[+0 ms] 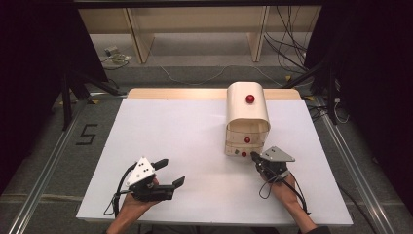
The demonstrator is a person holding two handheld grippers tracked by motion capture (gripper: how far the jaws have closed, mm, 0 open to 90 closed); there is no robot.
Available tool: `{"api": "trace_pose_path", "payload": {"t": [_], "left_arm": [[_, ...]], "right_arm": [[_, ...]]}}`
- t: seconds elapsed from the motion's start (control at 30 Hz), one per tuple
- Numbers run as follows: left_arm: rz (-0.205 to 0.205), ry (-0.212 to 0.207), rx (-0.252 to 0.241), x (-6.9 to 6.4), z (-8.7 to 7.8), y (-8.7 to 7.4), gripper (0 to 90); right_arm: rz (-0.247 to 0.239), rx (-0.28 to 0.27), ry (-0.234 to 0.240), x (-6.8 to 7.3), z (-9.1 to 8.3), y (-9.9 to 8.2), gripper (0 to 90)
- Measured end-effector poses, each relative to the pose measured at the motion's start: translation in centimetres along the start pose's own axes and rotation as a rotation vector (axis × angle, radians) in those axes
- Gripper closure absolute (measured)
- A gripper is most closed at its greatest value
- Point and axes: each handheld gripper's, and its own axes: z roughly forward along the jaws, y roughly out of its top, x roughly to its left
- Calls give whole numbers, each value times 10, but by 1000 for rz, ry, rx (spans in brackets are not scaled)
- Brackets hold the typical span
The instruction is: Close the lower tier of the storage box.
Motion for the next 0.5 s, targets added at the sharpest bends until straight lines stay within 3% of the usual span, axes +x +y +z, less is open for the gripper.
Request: {"api": "trace_pose_path", "payload": {"t": [0.5], "left_arm": [[10, -2, 0, -1, 0, 0, 170]], "right_arm": [[14, 0, 17, 0, -3, 0, 855]]}}
